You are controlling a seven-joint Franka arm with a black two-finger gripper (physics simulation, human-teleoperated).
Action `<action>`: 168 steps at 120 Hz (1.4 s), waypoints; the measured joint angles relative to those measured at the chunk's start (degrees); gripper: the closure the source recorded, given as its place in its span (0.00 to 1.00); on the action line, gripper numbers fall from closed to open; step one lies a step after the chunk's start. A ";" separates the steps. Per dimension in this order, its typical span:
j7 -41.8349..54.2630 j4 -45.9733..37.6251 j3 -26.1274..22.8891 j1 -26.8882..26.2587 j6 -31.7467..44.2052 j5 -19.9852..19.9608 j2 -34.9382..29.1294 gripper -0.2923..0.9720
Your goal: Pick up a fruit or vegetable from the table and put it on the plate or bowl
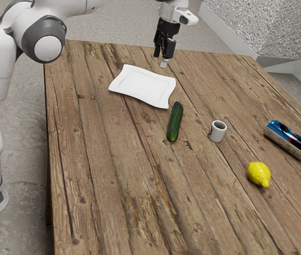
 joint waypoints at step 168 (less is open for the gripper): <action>40.56 7.78 -17.11 -14.45 17.53 11.91 13.16 0.23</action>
